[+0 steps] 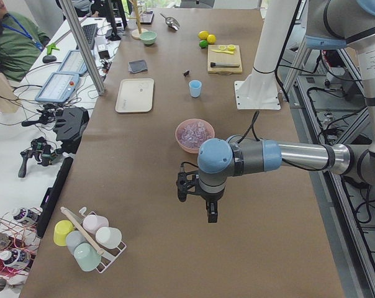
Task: Put ice and cherries in cup
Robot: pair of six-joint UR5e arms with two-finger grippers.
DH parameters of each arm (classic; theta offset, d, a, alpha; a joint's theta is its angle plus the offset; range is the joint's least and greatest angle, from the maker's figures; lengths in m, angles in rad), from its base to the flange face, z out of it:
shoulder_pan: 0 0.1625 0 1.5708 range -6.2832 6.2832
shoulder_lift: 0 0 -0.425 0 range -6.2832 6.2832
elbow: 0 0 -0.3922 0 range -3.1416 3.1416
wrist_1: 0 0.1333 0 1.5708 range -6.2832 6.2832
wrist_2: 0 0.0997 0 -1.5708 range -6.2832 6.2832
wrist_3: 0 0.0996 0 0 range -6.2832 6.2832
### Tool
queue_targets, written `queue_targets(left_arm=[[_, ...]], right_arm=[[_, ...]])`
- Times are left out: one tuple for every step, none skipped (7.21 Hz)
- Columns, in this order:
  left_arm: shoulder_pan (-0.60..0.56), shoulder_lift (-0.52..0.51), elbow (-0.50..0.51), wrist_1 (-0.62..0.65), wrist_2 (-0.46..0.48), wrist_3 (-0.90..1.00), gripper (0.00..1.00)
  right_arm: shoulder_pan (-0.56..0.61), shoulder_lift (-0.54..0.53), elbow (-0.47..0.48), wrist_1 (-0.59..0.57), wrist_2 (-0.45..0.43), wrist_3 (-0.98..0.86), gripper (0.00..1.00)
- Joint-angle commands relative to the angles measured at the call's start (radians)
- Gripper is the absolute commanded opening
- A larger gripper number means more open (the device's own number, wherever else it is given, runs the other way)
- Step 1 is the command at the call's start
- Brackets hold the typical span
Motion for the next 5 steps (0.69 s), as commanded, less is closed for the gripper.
queue_targets(left_arm=[[0.0,0.002,0.0,0.0,0.0,0.0,0.98],[0.0,0.002,0.002,0.0,0.0,0.0,0.98],[0.0,0.002,0.002,0.0,0.0,0.0,0.98],[0.0,0.002,0.002,0.0,0.0,0.0,0.98],[0.0,0.0,0.0,-0.002,0.0,0.0,0.98]], right_arm=[[0.0,0.0,0.001,0.0,0.002,0.0,1.0],[0.0,0.0,0.001,0.0,0.006,0.002,1.0],[0.0,0.0,-0.001,0.0,0.008,0.002,1.0],[0.0,0.0,0.001,0.0,0.005,0.002,1.0],[0.0,0.0,0.006,0.0,0.006,0.003,1.0]])
